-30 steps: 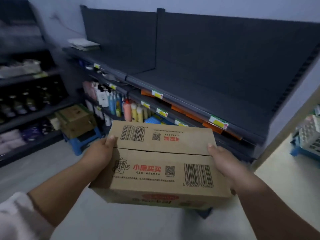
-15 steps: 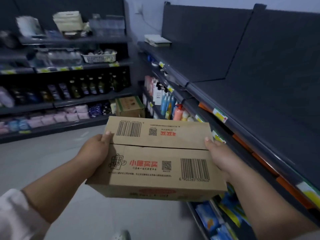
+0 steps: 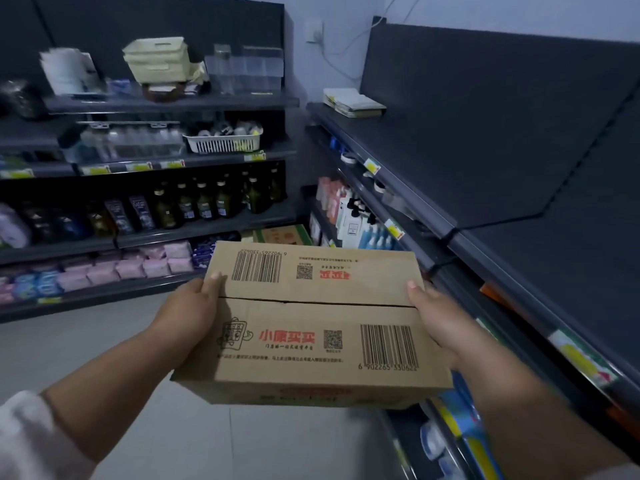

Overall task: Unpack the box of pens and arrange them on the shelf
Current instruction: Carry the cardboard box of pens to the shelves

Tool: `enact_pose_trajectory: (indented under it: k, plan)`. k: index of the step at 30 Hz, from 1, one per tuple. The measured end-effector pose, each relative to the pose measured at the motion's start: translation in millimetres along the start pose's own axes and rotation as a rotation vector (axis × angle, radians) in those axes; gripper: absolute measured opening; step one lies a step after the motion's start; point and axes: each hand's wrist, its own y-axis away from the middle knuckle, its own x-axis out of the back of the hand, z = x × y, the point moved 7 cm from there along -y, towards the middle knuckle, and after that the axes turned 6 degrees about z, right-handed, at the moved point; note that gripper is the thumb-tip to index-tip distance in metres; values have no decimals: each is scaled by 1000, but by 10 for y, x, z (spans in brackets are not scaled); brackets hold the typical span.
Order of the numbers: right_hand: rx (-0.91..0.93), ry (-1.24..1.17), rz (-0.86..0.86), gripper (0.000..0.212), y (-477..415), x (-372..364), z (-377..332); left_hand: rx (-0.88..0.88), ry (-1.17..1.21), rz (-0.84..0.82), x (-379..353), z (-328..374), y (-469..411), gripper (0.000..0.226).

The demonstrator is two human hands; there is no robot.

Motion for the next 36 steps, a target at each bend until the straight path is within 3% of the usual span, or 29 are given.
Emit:
enact_pose_trajectory:
  k: [7,22,36]
  plan:
    - [-27,-119,-52,38,-860,-563,-525,14,-36,22,-76,305,-1053,52]
    - [-35,-4,-232,37,-3190,-1424,-1712,147,-48,146,-768,752,-3093,51]
    - [-60,94,-126,38,-4684,-2312,-2149,181,-13,58,-1444,754,-5111,53]
